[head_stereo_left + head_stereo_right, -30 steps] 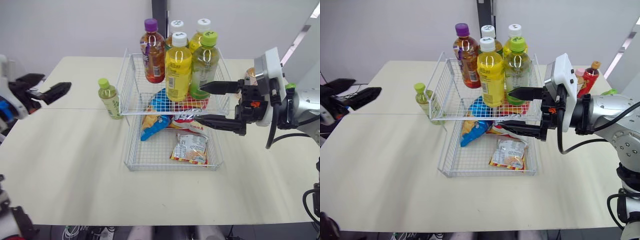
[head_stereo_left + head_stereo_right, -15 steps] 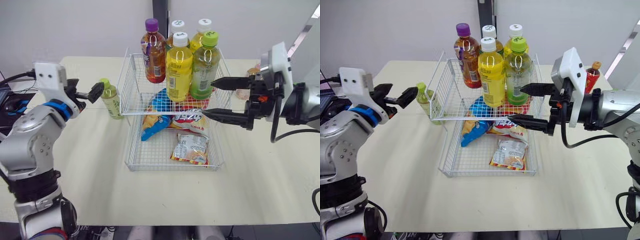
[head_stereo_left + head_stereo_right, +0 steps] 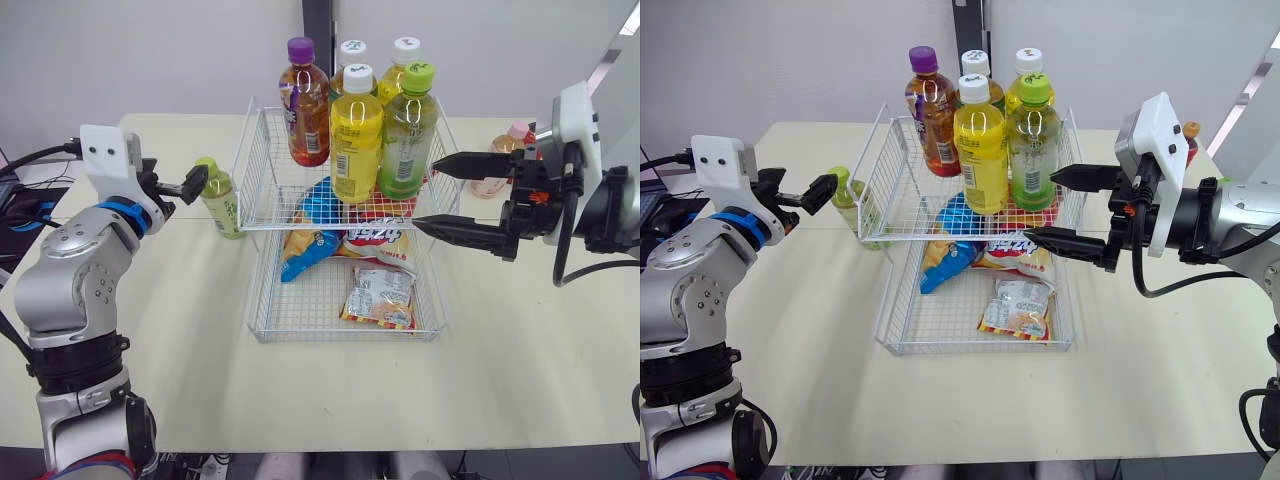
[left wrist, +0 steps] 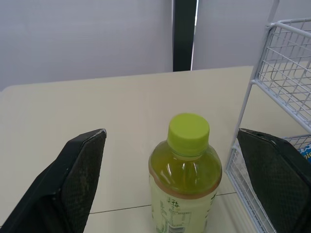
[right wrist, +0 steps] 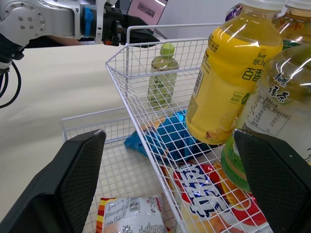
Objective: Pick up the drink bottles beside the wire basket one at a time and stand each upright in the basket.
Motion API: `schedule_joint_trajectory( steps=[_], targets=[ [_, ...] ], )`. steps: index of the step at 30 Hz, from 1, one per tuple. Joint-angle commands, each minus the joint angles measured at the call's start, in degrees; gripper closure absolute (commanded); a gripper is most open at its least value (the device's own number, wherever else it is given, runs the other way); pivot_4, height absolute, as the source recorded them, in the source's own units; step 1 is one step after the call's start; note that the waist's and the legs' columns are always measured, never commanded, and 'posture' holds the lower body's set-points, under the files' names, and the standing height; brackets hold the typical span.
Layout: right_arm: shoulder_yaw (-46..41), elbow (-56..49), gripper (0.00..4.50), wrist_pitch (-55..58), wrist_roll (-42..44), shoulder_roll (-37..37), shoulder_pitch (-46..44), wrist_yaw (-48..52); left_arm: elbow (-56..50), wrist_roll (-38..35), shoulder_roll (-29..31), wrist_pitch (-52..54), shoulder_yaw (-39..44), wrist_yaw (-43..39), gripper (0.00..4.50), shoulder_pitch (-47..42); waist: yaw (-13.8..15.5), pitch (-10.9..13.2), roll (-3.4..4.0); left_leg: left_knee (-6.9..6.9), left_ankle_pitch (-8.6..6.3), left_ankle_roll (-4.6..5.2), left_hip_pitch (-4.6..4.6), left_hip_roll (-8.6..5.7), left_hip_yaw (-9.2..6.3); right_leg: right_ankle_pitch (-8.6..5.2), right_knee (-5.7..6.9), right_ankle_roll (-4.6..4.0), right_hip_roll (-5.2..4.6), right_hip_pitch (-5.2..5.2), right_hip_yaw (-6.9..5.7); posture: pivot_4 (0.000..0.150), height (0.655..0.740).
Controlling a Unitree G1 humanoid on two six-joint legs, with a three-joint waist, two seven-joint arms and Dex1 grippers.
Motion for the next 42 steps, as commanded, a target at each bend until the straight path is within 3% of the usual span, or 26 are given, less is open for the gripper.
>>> schedule_joint_trajectory(
  steps=[1, 14, 21, 29, 36, 42],
  targets=[
    [-1.3, -0.8, 0.00, -0.7, 0.5, -0.1, -0.8, -0.1, -1.8, 0.5, 0.5, -1.1, 0.4, 0.7, 0.03, 0.0, 0.0, 0.0, 0.00, 0.00, 0.00, 0.00, 0.00, 0.00, 0.00, 0.00, 0.00, 0.00, 0.00, 0.00, 0.00, 0.150, 0.7400],
    [-0.8, -1.1, 0.00, -1.3, -0.2, 0.1, -0.1, 0.3, 4.6, 1.3, -2.6, -3.8, -2.7, 0.9, 0.03, -3.8, 0.1, 0.0, 0.00, 0.02, 0.00, 0.00, 0.00, -0.02, -0.01, 0.00, 0.00, 0.00, 0.00, 0.02, -0.01, 0.150, 0.7400],
    [-1.0, -1.5, 0.00, -1.1, 0.0, 0.1, 0.2, 0.2, 13.4, 6.1, -4.2, -7.0, -6.6, 3.7, 0.03, -9.7, -0.1, 0.0, -0.01, 0.01, 0.00, 0.00, -0.01, -0.02, -0.01, 0.00, 0.00, 0.00, 0.00, 0.01, -0.03, 0.150, 0.7400],
    [-1.0, -1.5, 0.00, -0.9, 0.2, 0.2, 0.1, 0.0, 21.9, 7.3, -5.3, -9.5, -8.3, 1.8, 0.03, -14.9, 0.0, 0.0, -0.01, 0.01, 0.00, 0.00, -0.01, -0.03, -0.02, 0.00, -0.01, 0.01, -0.01, 0.01, -0.04, 0.150, 0.7400],
    [-1.3, -1.8, 0.00, -0.8, 0.4, 0.2, 0.5, -0.2, 23.3, 8.2, -5.4, -10.1, -9.1, 0.4, 0.03, -14.7, 0.0, 0.0, -0.01, 0.01, 0.00, 0.00, -0.01, -0.03, -0.02, 0.00, -0.01, 0.01, -0.01, 0.00, -0.03, 0.150, 0.7400],
    [-1.3, -1.8, 0.00, -1.1, 0.3, 0.4, 0.7, -0.3, 23.6, 8.5, -5.9, -9.8, -9.3, -0.3, 1.46, -14.6, 0.0, 0.0, -0.01, 0.01, 0.00, 0.00, -0.01, -0.03, -0.03, 0.00, -0.01, 0.01, -0.01, 0.00, -0.03, 0.150, 0.7400]
  ],
)
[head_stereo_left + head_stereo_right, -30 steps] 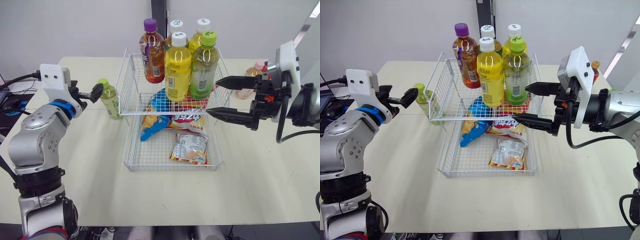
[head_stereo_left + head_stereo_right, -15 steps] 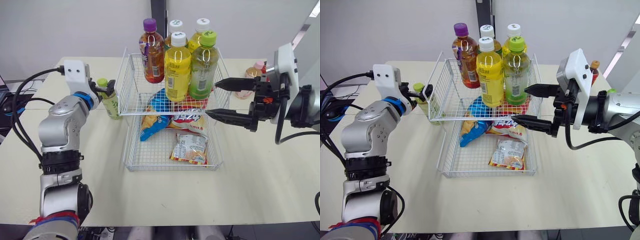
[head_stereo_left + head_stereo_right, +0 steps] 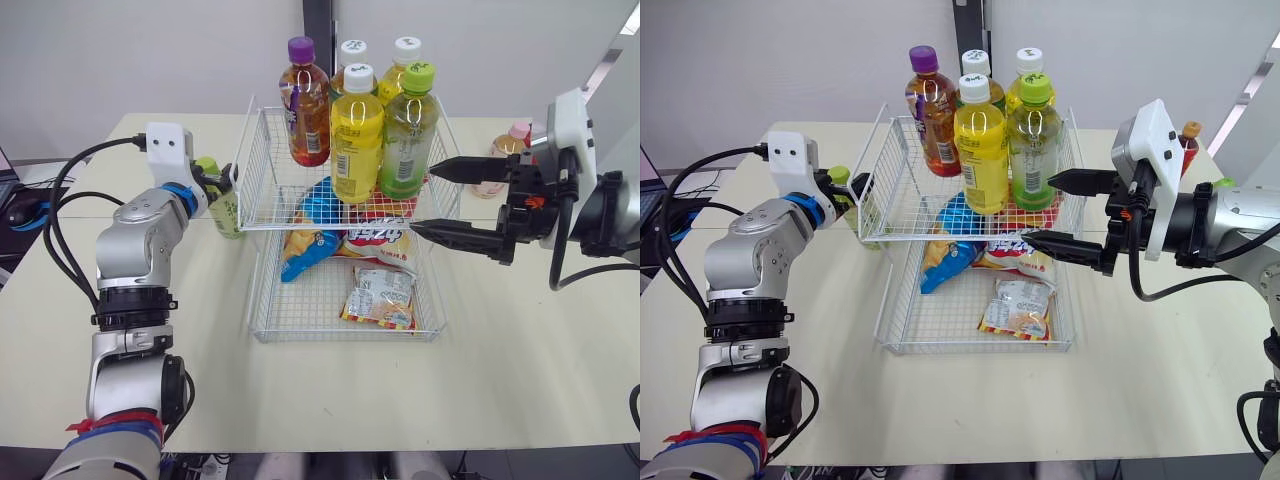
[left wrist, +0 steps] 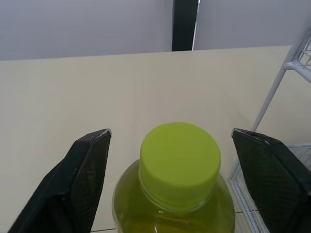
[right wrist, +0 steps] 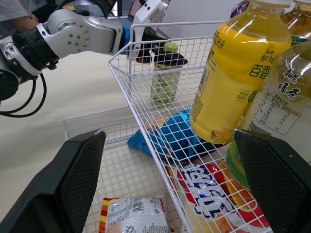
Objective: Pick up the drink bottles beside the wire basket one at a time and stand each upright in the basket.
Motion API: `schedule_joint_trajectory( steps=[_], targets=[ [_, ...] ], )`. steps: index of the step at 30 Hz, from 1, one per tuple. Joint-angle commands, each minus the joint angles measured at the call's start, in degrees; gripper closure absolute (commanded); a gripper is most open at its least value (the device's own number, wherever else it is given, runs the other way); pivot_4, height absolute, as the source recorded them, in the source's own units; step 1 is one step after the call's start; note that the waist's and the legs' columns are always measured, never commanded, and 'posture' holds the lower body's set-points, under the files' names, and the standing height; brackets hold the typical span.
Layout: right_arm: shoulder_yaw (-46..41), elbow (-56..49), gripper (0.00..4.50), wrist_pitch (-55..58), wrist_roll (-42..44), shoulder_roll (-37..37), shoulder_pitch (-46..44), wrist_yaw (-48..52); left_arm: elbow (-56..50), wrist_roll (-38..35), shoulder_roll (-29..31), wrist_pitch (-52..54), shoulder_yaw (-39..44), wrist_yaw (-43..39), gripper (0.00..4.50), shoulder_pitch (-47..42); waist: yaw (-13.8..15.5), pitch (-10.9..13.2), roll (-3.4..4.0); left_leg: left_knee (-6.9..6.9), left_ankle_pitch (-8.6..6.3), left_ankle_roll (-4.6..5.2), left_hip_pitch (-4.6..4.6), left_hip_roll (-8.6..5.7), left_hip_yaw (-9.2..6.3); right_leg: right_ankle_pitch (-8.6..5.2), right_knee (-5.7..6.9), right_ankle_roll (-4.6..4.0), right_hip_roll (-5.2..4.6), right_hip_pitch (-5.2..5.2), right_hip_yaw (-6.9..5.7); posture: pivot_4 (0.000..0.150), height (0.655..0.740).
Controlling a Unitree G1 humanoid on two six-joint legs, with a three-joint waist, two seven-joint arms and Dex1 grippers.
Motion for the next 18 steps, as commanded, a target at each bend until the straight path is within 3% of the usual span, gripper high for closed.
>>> schedule_joint_trajectory(
  steps=[1, 6, 18],
  targets=[
    [-1.4, -1.2, 0.00, -1.0, 0.3, -0.2, -0.1, -0.2, -1.0, 0.4, 0.4, -0.8, -0.2, -0.4, 1.75, -0.8, 0.0, 0.0, 0.00, 0.00, 0.00, 0.00, 0.00, 0.00, 0.00, 0.00, 0.00, 0.00, 0.00, 0.00, 0.00, 0.150, 0.7400],
    [-1.6, -0.9, 0.00, -1.3, 0.0, -0.1, 0.2, 0.0, -1.8, 0.1, 0.5, -0.5, 0.2, -0.9, 3.11, -0.5, 0.1, 0.0, 0.00, 0.01, 0.00, 0.00, 0.00, -0.01, 0.00, 0.00, 0.00, 0.00, 0.00, 0.01, 0.00, 0.150, 0.7400],
    [-2.8, 1.3, 0.00, -6.8, -3.0, -1.0, 3.2, 4.4, -7.2, -1.0, 1.7, 2.1, 1.6, -1.3, 3.12, 1.9, 0.0, 0.0, 0.00, 0.00, 0.00, 0.00, 0.00, -0.01, 0.01, 0.00, -0.01, 0.01, -0.01, 0.01, 0.00, 0.150, 0.7400]
  ],
)
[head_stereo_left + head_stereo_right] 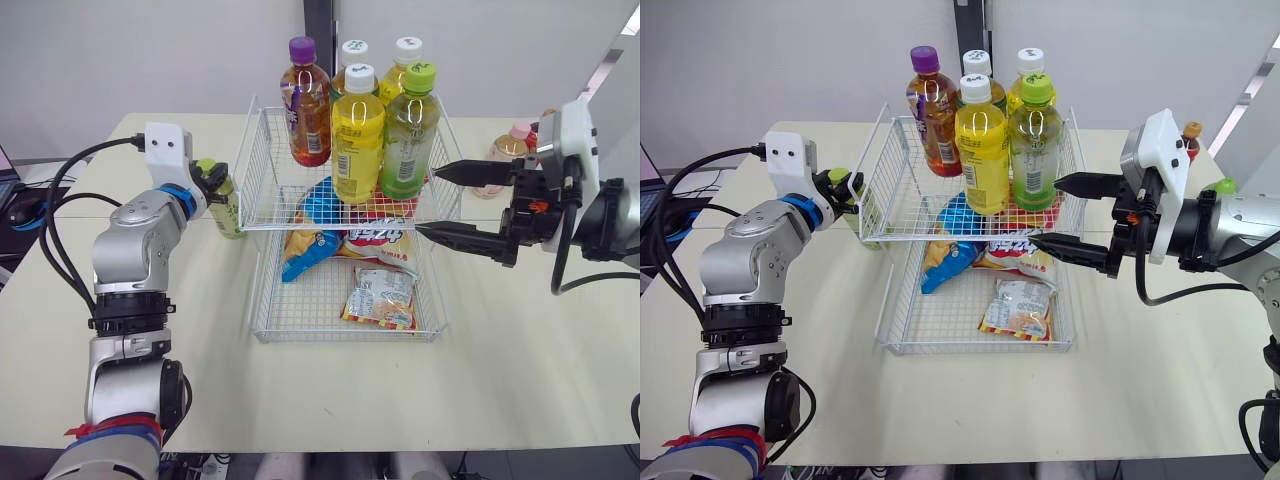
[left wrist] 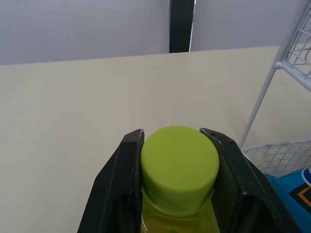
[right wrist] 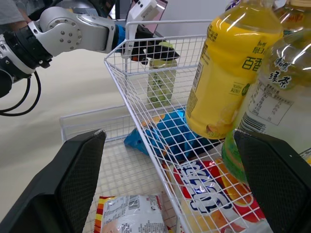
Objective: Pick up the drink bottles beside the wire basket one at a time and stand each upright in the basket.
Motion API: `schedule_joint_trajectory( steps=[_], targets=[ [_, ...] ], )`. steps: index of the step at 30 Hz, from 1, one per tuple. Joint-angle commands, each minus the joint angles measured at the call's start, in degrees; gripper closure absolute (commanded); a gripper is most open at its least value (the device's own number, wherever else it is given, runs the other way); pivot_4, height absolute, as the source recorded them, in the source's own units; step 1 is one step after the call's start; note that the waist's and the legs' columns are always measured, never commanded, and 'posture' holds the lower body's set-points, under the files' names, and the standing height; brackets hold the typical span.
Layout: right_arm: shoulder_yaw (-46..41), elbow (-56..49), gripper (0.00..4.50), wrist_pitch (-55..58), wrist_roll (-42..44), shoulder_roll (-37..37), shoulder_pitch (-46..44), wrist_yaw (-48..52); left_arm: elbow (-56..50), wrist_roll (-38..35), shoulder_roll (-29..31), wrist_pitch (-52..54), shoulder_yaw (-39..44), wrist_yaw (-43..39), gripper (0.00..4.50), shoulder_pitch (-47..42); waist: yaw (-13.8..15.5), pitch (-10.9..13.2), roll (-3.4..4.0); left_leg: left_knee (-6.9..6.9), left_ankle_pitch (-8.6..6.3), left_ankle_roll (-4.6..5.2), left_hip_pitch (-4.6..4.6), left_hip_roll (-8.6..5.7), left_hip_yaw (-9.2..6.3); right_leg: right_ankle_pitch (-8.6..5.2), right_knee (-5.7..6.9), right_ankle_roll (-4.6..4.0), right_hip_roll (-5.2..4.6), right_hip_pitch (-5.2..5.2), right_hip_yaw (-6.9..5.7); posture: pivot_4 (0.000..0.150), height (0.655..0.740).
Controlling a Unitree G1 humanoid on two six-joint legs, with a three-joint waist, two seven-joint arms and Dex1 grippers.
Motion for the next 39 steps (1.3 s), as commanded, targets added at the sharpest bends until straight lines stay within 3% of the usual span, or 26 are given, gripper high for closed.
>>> schedule_joint_trajectory(
  steps=[1, 7, 16, 28, 39],
  targets=[
    [-2.1, -0.1, 0.00, -1.7, -0.4, -1.0, -0.6, 1.2, -3.9, -1.1, 1.2, 0.9, 1.3, -0.9, 3.12, 0.2, 0.0, 0.0, 0.00, 0.00, 0.00, 0.00, 0.00, 0.01, 0.00, 0.00, 0.00, 0.00, 0.00, 0.00, -0.01, 0.150, 0.7400],
    [-2.5, 0.0, 0.00, -2.0, 0.0, -1.3, -0.5, 1.5, -10.1, -2.7, 3.9, 5.0, 3.5, -1.6, 3.12, 1.7, -0.2, 0.0, 0.00, -0.01, 0.00, 0.00, 0.00, 0.01, -0.01, 0.00, -0.01, 0.00, 0.00, -0.01, 0.01, 0.150, 0.7400],
    [-2.5, 0.4, 0.00, -5.0, -2.1, -0.9, 0.3, 2.0, -17.5, -7.2, 15.4, 14.6, 6.5, -6.1, 3.12, -2.8, 0.0, 0.0, -0.06, -0.01, 0.00, 0.00, -0.05, 0.02, -0.03, 0.00, -0.02, 0.00, 0.03, -0.05, -0.02, 0.150, 0.7400],
    [-2.3, 3.7, 0.00, -6.8, -2.1, -1.7, -1.1, 6.5, -5.3, -15.1, 30.0, 20.9, 3.7, -22.4, 3.12, -20.8, -0.2, 0.0, -0.05, -0.02, 0.00, 0.00, -0.06, 0.03, -0.03, -0.01, -0.01, 0.01, 0.06, -0.05, -0.05, 0.150, 0.7400],
    [-4.6, 6.7, 0.00, -5.6, -0.1, -3.4, -3.3, 8.8, 7.1, -15.9, 32.6, 20.8, -3.3, -35.4, 3.12, -40.7, -0.3, 0.1, -0.08, -0.04, 0.00, 0.00, -0.07, 0.04, -0.02, -0.02, -0.01, 0.03, 0.10, -0.07, -0.03, 0.150, 0.7400]
  ],
)
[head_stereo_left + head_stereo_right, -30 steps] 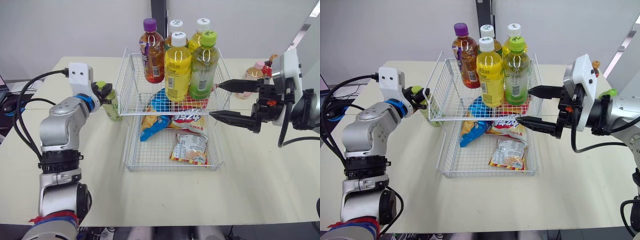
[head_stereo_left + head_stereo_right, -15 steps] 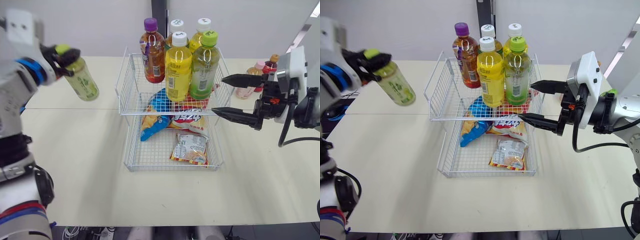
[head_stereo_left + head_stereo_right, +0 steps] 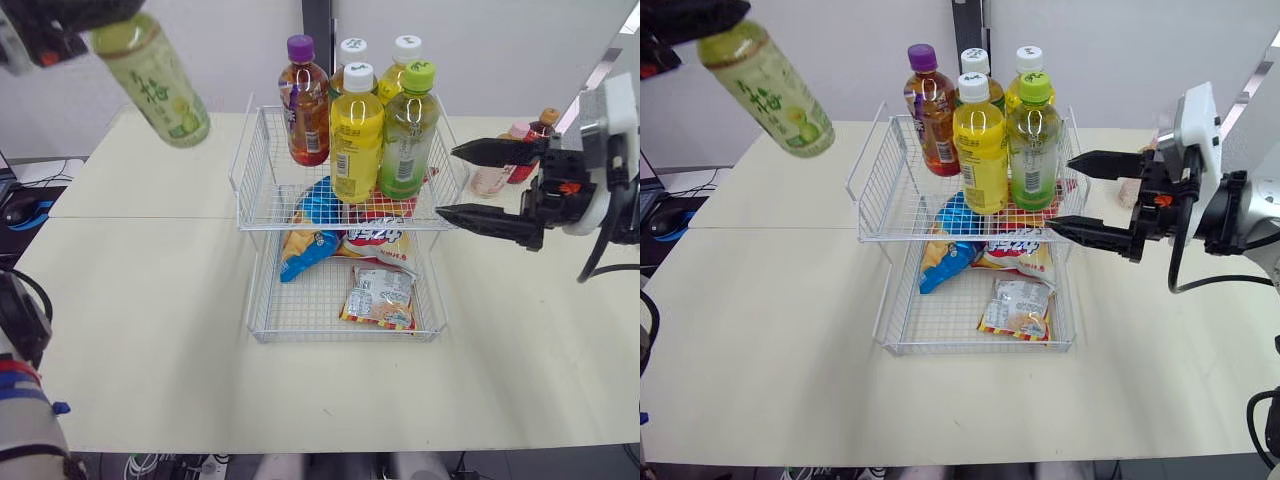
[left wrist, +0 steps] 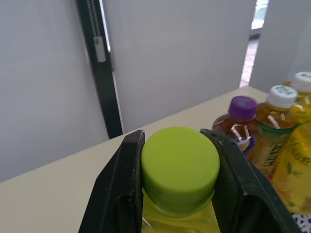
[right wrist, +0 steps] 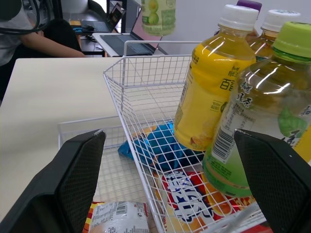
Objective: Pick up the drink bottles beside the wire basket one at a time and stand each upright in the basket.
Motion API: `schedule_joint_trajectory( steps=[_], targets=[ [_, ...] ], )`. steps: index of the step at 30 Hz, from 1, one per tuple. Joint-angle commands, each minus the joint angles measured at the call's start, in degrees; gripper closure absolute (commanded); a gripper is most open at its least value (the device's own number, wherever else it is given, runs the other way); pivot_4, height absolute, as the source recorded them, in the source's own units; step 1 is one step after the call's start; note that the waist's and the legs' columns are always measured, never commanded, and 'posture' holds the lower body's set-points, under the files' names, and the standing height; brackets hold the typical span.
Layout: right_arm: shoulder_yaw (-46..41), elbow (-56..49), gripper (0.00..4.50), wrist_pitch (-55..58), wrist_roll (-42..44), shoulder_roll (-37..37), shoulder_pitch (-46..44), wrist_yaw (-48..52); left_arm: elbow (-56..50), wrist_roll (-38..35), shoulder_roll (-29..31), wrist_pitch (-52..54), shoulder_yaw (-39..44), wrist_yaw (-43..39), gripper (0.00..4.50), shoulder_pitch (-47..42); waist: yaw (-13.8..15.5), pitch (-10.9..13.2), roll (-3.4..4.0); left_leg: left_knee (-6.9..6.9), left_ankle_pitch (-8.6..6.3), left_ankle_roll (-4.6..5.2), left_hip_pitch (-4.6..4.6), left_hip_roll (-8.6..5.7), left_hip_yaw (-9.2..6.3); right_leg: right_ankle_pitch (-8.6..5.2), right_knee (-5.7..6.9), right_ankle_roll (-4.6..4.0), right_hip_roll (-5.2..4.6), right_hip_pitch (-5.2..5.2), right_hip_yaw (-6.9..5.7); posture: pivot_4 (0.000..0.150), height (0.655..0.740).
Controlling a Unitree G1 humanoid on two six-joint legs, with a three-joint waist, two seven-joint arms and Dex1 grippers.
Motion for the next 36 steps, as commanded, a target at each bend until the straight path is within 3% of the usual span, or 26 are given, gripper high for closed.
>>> schedule_joint_trajectory(
  steps=[1, 9, 19, 36],
  targets=[
    [-2.9, 0.2, 0.00, 0.1, 1.7, -1.2, -1.7, 0.8, 2.6, 0.1, 0.8, -1.6, -0.5, -2.8, 3.12, -6.9, -0.1, 0.0, 0.00, 0.01, 0.00, 0.00, 0.00, 0.01, 0.00, 0.00, 0.02, 0.00, 0.01, 0.00, 0.00, 0.150, 0.7400],
    [-4.7, 0.3, 0.00, 0.3, 4.4, -0.4, -2.5, 0.6, 3.5, -1.2, -4.3, 2.1, -5.2, -8.6, 3.12, -10.6, -0.1, 0.0, 0.00, 0.04, 0.00, 0.00, 0.01, 0.01, 0.00, -0.01, 0.05, 0.01, 0.01, 0.01, 0.01, 0.150, 0.7400],
    [-5.6, -1.2, 0.00, 1.1, 6.0, -0.4, -1.4, -1.2, 7.7, 1.8, -11.5, -1.8, -11.0, -14.5, 3.12, -13.0, -0.4, 0.0, 0.01, 0.04, 0.00, 0.00, 0.00, 0.01, 0.03, -0.01, 0.04, 0.01, 0.00, -0.01, 0.05, 0.150, 0.7400],
    [-7.4, -3.2, 0.00, 1.9, 7.7, -0.9, 0.3, -5.0, 8.3, 6.3, -20.3, -10.4, -12.9, -16.5, 3.12, -7.3, -0.7, 0.0, 0.02, 0.05, 0.00, 0.01, -0.01, -0.01, 0.02, -0.01, 0.06, 0.01, -0.03, 0.00, 0.04, 0.150, 0.7400]
  ],
)
